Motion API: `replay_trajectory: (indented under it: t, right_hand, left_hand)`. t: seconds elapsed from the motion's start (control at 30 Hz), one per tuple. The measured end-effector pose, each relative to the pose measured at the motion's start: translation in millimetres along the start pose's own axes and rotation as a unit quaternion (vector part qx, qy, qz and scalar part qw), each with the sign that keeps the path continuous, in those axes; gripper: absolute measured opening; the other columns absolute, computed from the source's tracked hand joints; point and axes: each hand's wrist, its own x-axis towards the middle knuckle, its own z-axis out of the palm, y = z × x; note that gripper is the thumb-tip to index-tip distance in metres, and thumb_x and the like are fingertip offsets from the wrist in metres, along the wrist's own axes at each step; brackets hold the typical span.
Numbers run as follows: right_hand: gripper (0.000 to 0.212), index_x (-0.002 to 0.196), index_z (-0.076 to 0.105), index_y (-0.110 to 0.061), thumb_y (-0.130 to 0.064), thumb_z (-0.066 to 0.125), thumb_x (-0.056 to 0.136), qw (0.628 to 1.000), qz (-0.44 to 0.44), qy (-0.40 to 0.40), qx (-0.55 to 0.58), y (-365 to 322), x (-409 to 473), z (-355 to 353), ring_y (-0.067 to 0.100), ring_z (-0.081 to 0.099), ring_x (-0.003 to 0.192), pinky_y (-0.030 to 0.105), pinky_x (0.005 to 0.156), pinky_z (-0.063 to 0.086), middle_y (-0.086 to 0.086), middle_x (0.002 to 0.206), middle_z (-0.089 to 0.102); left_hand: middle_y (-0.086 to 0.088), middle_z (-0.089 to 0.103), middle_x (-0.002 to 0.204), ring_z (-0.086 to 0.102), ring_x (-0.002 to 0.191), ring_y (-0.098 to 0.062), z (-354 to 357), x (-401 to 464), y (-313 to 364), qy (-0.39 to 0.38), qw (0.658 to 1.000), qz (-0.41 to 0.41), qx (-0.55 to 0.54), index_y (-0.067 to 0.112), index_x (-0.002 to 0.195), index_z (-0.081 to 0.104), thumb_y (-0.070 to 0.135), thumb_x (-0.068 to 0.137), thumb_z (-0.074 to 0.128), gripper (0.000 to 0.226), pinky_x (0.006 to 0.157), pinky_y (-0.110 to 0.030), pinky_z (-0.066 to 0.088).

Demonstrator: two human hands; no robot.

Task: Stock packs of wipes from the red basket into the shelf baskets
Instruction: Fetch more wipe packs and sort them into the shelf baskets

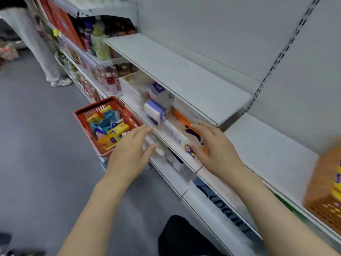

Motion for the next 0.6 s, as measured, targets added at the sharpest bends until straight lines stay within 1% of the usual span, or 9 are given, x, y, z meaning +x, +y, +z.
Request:
replay_trajectory:
  t: [0.07,0.13,0.2,0.23,0.33,0.4,0.5,0.6]
  right_hand:
    - [0.051,0.143,0.048,-0.025,-0.038,0.060,0.095,1.000,-0.019,-0.012,0.003,-10.3,44.3,26.4,0.012,0.037,0.140,0.029,0.110,0.036,-0.004,0.147,0.048]
    - [0.051,0.143,0.049,-0.023,-0.036,0.061,0.095,0.999,-0.030,-0.024,0.015,-19.8,90.0,56.3,0.015,0.040,0.139,0.029,0.111,0.034,-0.001,0.148,0.048]
    - [0.050,0.142,0.050,-0.020,-0.036,0.061,0.095,0.998,-0.036,-0.037,0.031,-28.9,137.9,88.5,0.018,0.042,0.138,0.035,0.110,0.038,0.002,0.147,0.048]
    - [0.050,0.141,0.050,-0.019,-0.035,0.061,0.095,0.998,-0.037,-0.043,0.037,-32.7,163.5,106.1,0.020,0.044,0.137,0.038,0.109,0.041,0.003,0.147,0.049]
    - [0.051,0.141,0.052,-0.016,-0.037,0.058,0.095,0.995,-0.029,-0.074,0.056,-42.5,243.1,157.9,0.020,0.046,0.135,0.035,0.108,0.040,0.004,0.145,0.050]
    - [0.055,0.140,0.053,-0.015,-0.041,0.052,0.092,0.992,-0.012,-0.108,0.071,-46.3,297.7,192.4,0.021,0.047,0.134,0.033,0.108,0.038,0.004,0.143,0.052]
    - [0.048,0.140,0.051,-0.020,-0.038,0.057,0.096,0.981,0.029,-0.180,0.073,-45.6,365.1,246.7,0.020,0.049,0.130,0.034,0.104,0.042,0.001,0.142,0.053]
    - [0.046,0.139,0.053,-0.022,-0.037,0.058,0.096,0.961,0.078,-0.255,0.077,-44.2,411.7,301.9,0.021,0.054,0.123,0.032,0.097,0.045,0.003,0.138,0.056]
  left_hand:
    - [0.002,0.056,0.140,0.048,0.131,-0.017,-3.3,19.6,-35.9,0.010,1.000,-0.022,-0.006,0.021,0.136,0.055,0.033,0.092,0.066,0.047,0.106,-0.031,0.038]
    - [0.003,0.055,0.141,0.048,0.131,-0.017,-4.2,43.5,-74.7,0.004,0.999,-0.041,-0.001,0.022,0.138,0.054,0.035,0.093,0.063,0.048,0.108,-0.032,0.039]
    - [0.003,0.053,0.143,0.047,0.133,-0.017,-5.2,71.7,-115.8,-0.005,0.998,-0.062,0.010,0.023,0.139,0.053,0.036,0.093,0.063,0.049,0.109,-0.035,0.040]
    - [0.003,0.053,0.144,0.047,0.133,-0.018,-6.1,88.3,-137.5,-0.004,0.997,-0.071,0.013,0.022,0.139,0.053,0.034,0.093,0.064,0.049,0.109,-0.035,0.039]
    - [0.001,0.054,0.142,0.048,0.133,-0.019,-9.8,144.4,-202.6,-0.010,0.994,-0.106,0.022,0.020,0.138,0.054,0.030,0.093,0.065,0.047,0.107,-0.032,0.037]
    - [-0.001,0.054,0.142,0.048,0.134,-0.021,-9.9,184.1,-247.0,-0.030,0.990,-0.137,0.032,0.018,0.138,0.055,0.030,0.093,0.065,0.047,0.108,-0.034,0.038]
    - [-0.003,0.053,0.144,0.047,0.134,-0.021,-3.1,231.6,-309.9,-0.075,0.980,-0.182,0.033,0.017,0.139,0.054,0.033,0.093,0.064,0.049,0.110,-0.035,0.036]
    - [-0.004,0.052,0.145,0.047,0.134,-0.022,11.2,262.4,-366.0,-0.118,0.967,-0.224,0.023,0.016,0.140,0.052,0.035,0.094,0.063,0.051,0.109,-0.036,0.037]
